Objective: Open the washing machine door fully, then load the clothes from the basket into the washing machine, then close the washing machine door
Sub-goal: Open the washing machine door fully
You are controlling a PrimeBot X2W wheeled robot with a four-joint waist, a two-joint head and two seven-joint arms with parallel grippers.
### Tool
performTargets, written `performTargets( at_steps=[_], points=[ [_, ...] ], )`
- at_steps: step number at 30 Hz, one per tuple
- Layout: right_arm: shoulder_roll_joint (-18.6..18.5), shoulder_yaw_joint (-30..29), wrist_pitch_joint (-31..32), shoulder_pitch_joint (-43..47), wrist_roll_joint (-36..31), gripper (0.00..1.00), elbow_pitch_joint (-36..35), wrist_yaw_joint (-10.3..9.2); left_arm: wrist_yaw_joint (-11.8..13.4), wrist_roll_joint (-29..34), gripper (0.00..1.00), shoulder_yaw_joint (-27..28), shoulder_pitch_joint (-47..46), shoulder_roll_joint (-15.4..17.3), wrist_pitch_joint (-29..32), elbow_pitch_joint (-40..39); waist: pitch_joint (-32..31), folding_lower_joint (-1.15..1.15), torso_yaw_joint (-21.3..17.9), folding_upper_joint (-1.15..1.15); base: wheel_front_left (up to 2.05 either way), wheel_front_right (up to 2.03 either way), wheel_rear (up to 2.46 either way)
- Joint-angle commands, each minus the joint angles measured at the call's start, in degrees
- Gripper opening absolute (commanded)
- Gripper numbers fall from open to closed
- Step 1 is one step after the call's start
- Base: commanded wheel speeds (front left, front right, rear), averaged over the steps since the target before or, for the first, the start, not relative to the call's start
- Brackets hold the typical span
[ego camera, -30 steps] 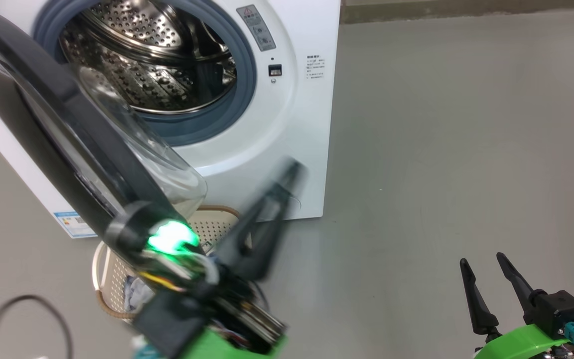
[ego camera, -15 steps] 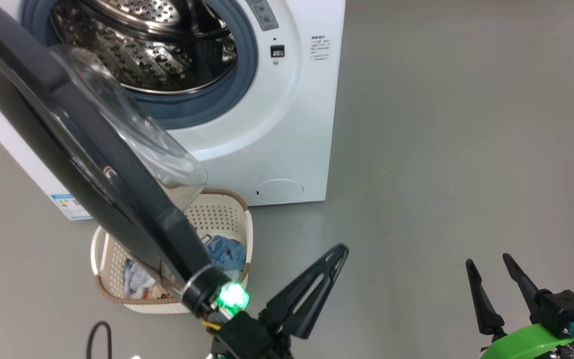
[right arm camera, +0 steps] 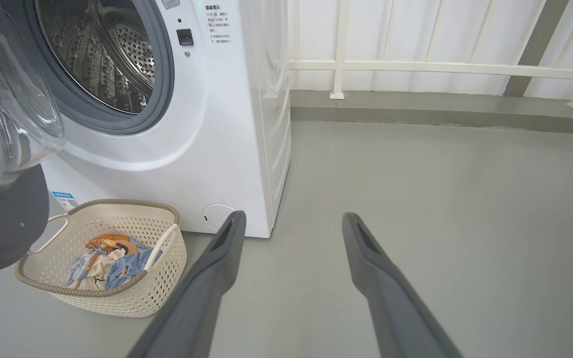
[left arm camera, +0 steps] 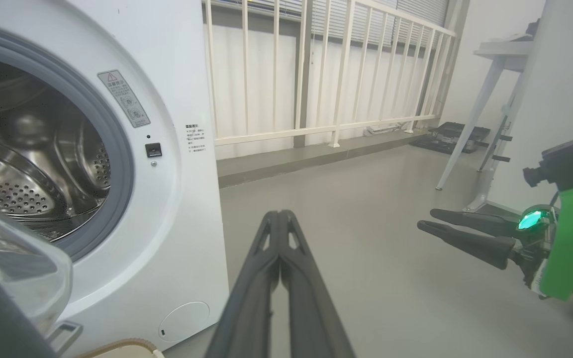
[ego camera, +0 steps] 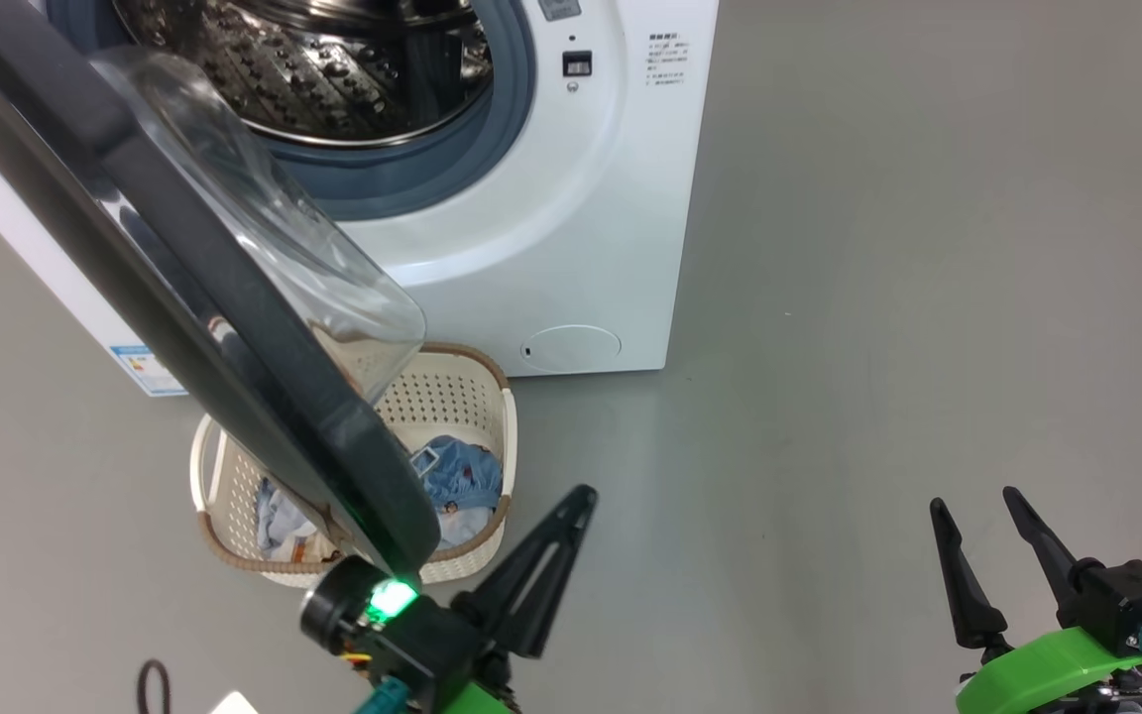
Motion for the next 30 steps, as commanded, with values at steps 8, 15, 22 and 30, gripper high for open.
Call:
performTargets(
  at_steps=[8, 15, 22, 30],
  points=[
    [-0.9, 1.2, -0.7, -2.3, 0.8, 1.00, -1.0, 0.09, 1.4, -1.7, 0.00, 5.6, -2.5, -0.1, -0.3, 1.7, 1.2, 0.00, 0.4, 0.00, 0.00, 0.00, 0.00],
    [-0.6, 1.2, -0.7, -2.3, 1.1, 1.00, -0.9, 0.09, 1.7, -2.4, 0.00, 8.1, -3.6, -0.1, -0.3, 3.8, 1.4, 0.00, 0.5, 0.00, 0.00, 0.00, 0.00],
    [-0.8, 1.3, -0.7, -2.4, 1.6, 1.00, -0.6, 0.09, 1.7, -2.6, 0.00, 8.7, -4.4, -0.1, -0.3, 4.8, 1.4, 0.00, 0.4, 0.00, 0.00, 0.00, 0.00],
    [-0.6, 1.3, -0.7, -2.3, 1.8, 1.00, -0.3, 0.09, 2.7, -3.7, 0.00, 9.0, -3.8, -0.1, -0.3, 7.6, 1.4, 0.00, 0.6, 0.00, 0.00, 0.00, 0.00]
  ],
)
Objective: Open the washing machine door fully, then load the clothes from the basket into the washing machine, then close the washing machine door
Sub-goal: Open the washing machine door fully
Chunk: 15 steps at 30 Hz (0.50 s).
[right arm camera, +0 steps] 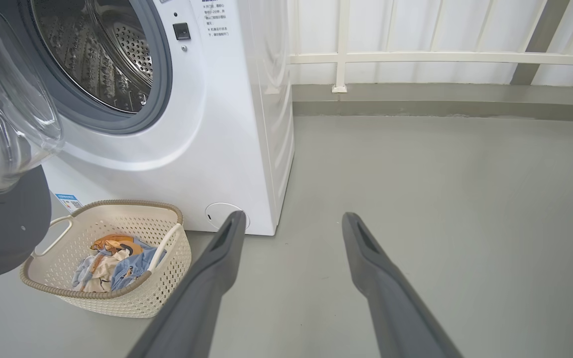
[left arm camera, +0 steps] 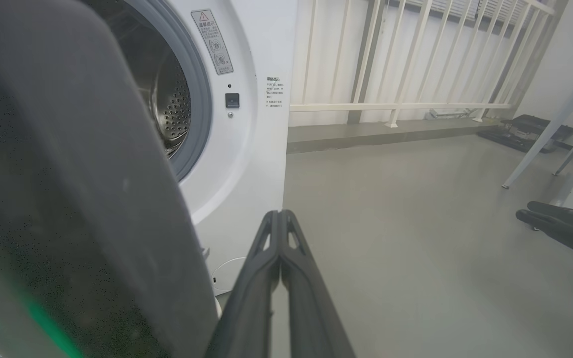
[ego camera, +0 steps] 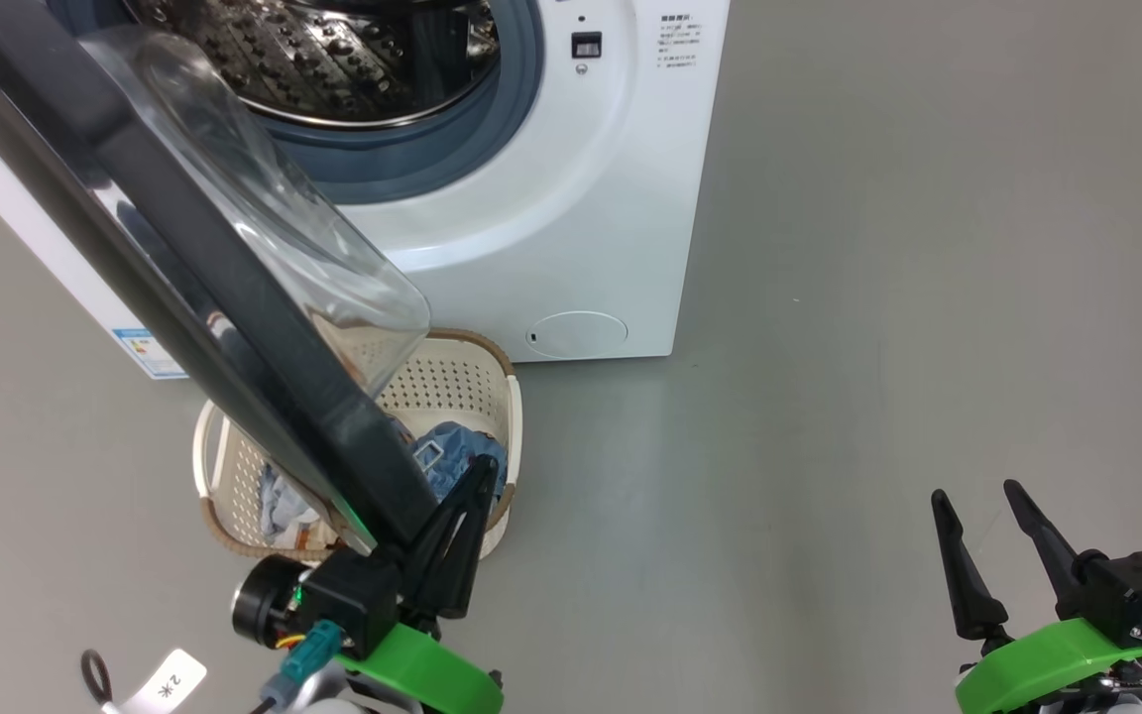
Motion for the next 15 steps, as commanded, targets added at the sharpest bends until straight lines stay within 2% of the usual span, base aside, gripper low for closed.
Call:
performTargets(
  at_steps=[1, 15],
  points=[
    [-0.5, 1.4, -0.7, -1.3, 0.3, 1.00, -1.0, 0.09, 0.4, -0.6, 0.00, 2.1, -1.3, 0.2, -0.3, -0.8, -0.1, 0.00, 0.1, 0.00, 0.00, 0.00, 0.00],
    [0.0, 1.4, -0.7, -0.9, 0.4, 1.00, -0.6, 0.09, 2.3, -1.4, 0.00, 4.0, 0.4, 0.2, -0.3, -0.3, -1.0, 0.00, 2.0, 0.00, 0.00, 0.00, 0.00]
  ],
)
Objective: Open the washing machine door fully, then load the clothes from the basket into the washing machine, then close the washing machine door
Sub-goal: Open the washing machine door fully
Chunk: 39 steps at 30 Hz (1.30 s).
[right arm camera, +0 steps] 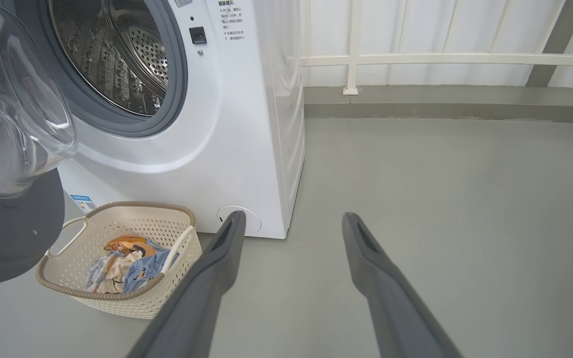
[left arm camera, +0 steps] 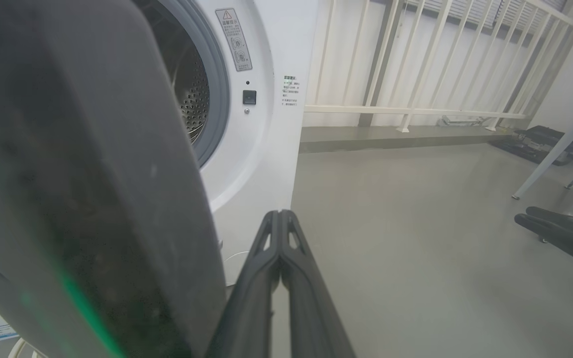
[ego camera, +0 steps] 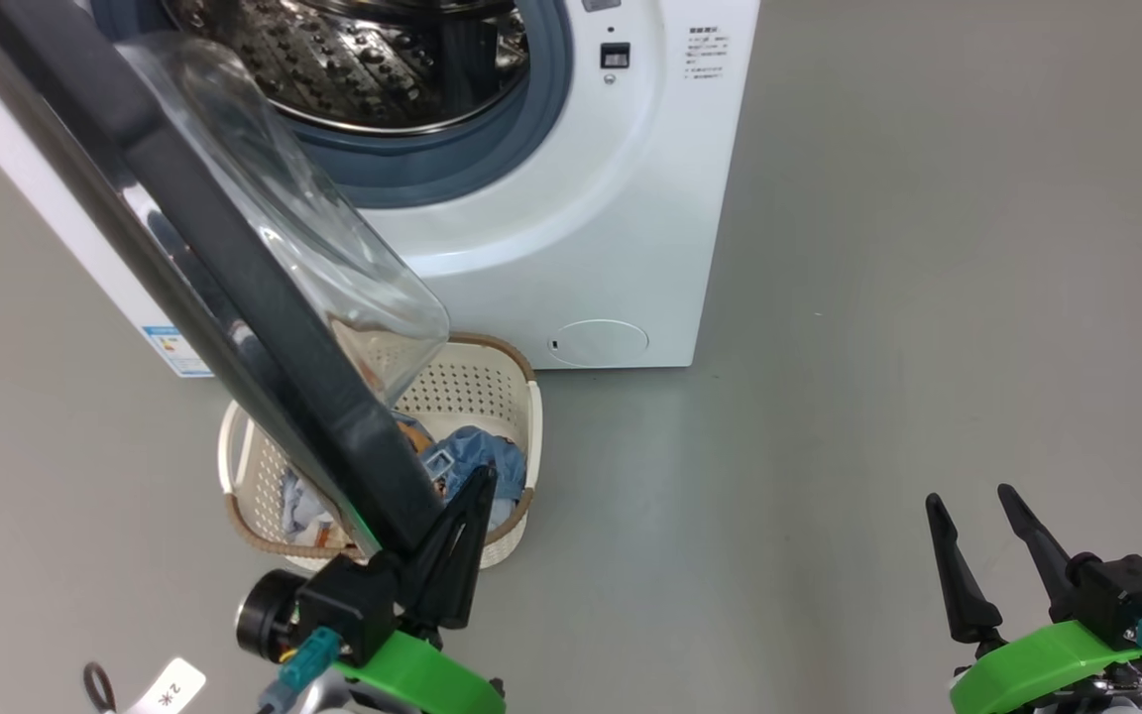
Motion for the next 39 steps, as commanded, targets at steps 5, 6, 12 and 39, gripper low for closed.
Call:
performTargets(
  at_steps=[5, 6, 12, 39],
  points=[
    [-0.3, 1.2, -0.7, -0.5, 0.5, 1.00, -1.0, 0.09, 1.7, -0.1, 0.00, 3.9, 1.5, 1.1, -0.3, -1.5, -0.6, 0.00, 1.7, 0.00, 0.00, 0.00, 0.00],
    [-0.3, 1.3, -0.7, -0.5, 0.6, 1.00, -1.0, 0.09, 2.0, -0.3, 0.00, 4.3, 1.9, 1.1, -0.3, -1.5, -0.6, 0.00, 1.9, 0.00, 0.00, 0.00, 0.00],
    [0.0, 1.1, -0.7, -0.1, 0.6, 1.00, -0.7, 0.09, 2.8, -0.5, 0.00, 6.5, 3.2, 1.1, -0.3, -1.7, -1.1, 0.00, 3.4, 0.00, 0.00, 0.00, 0.00],
    [0.2, 1.1, -0.7, 1.1, 0.5, 1.00, -0.7, 0.09, 5.0, -0.9, 0.00, 15.6, 9.6, 1.1, -0.3, -6.5, -2.5, 0.00, 10.7, 0.00, 0.00, 0.00, 0.00]
  ],
)
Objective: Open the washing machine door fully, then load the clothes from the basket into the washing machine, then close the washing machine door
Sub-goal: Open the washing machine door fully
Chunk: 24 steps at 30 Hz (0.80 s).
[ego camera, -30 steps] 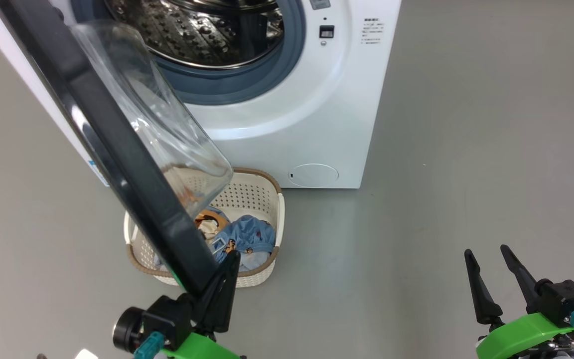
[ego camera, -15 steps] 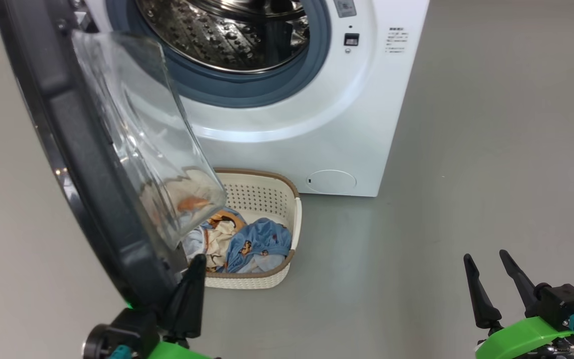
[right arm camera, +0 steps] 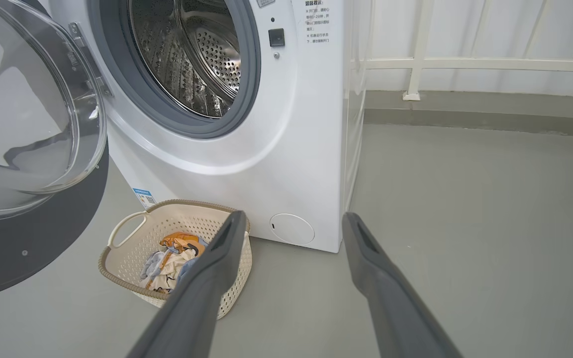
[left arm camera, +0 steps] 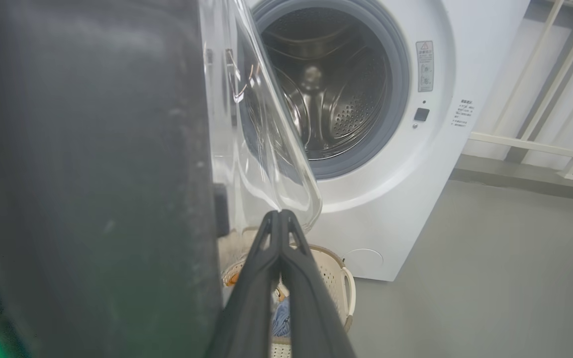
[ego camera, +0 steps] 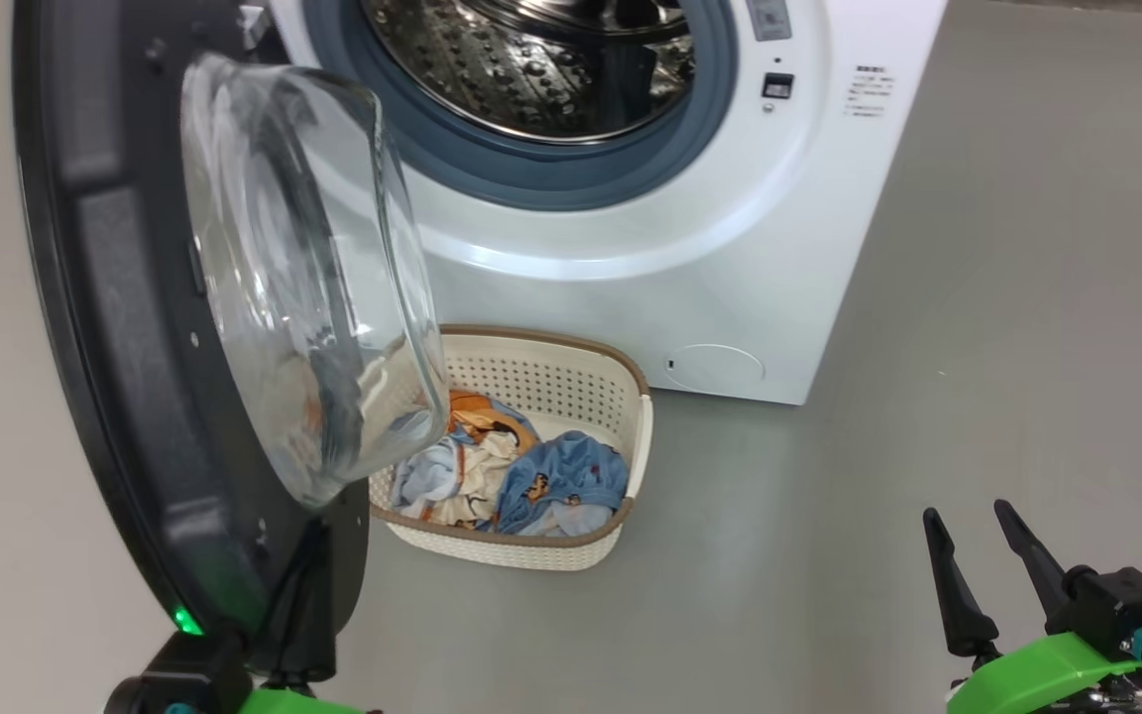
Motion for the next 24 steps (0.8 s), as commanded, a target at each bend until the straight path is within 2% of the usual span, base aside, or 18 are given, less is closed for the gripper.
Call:
performTargets(
  at_steps=[1, 12, 24],
  points=[
    [-0.6, 1.3, -0.7, 0.5, 0.2, 1.00, -1.4, 0.09, 0.9, -0.5, 0.00, 2.9, -0.3, 1.1, -0.3, -0.8, -0.4, 0.00, 1.0, 0.00, 0.00, 0.00, 0.00],
    [-0.9, 2.1, -0.7, 0.9, 0.2, 1.00, -1.6, 0.09, 0.8, -0.6, 0.00, 6.1, 1.3, 1.1, -0.3, -0.3, -1.6, 0.00, 4.9, 0.00, 0.00, 0.00, 0.00],
    [-1.4, 2.9, -0.7, 1.2, 0.4, 1.00, -1.4, 0.09, -1.0, 0.6, 0.00, 10.8, -0.7, 1.6, -0.3, 3.6, -3.0, 0.00, 5.9, 0.00, 0.00, 0.00, 0.00]
  ],
)
